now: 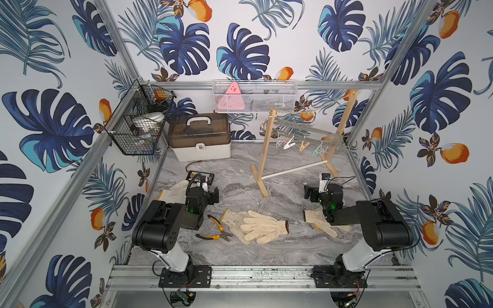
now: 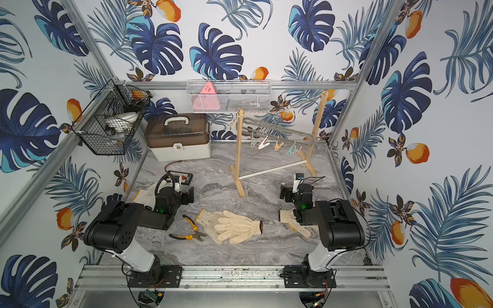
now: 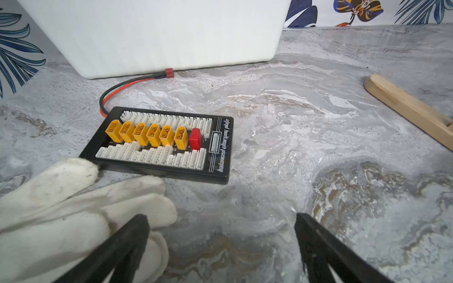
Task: Clip the gloves onto a hanger to dry
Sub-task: Move the clothesline to the center of the board.
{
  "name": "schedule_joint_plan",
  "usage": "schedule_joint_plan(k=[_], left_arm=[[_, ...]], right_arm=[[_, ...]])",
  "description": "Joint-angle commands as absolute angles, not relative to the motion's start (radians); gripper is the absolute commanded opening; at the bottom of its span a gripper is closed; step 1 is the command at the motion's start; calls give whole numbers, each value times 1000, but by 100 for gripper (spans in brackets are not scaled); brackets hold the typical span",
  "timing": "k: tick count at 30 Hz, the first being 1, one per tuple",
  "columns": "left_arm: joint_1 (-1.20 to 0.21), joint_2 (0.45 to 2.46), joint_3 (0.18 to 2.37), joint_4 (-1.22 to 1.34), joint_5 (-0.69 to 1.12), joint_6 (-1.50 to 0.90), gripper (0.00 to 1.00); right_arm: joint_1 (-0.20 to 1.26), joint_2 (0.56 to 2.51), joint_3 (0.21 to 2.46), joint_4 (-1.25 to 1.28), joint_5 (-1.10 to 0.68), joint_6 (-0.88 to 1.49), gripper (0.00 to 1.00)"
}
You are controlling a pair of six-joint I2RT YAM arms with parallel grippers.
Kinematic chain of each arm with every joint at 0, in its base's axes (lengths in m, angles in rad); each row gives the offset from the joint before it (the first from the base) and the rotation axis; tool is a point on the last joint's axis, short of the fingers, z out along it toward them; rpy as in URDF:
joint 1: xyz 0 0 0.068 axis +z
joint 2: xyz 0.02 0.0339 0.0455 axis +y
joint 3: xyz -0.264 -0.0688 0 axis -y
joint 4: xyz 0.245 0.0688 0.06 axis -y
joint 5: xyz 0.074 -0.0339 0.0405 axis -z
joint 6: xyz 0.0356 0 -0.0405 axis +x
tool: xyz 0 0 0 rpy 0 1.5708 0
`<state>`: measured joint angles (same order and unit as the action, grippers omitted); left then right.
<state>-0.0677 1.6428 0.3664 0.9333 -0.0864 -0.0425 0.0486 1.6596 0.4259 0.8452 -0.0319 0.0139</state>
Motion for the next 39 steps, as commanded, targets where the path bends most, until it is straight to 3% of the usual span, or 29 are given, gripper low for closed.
schedule_joint_plan(k=[1, 20, 25, 31, 39], left_arm=[[-64, 1647, 368, 1014, -100, 3, 99], [-59, 1616, 381, 973, -102, 3, 99], [-100, 1437, 465, 689, -116, 38, 99], [-136, 1293, 663, 322, 40, -12, 99], [-271, 1345, 963, 58, 329, 7, 98]], right_arm=[[48, 1663, 433, 900, -45, -18, 100], [47, 1633, 442, 870, -22, -2, 100], [48, 1491, 519, 628, -102, -39, 100], [46, 1348, 615, 434, -198, 9, 100], [46, 1156, 691, 87, -380, -37, 100]])
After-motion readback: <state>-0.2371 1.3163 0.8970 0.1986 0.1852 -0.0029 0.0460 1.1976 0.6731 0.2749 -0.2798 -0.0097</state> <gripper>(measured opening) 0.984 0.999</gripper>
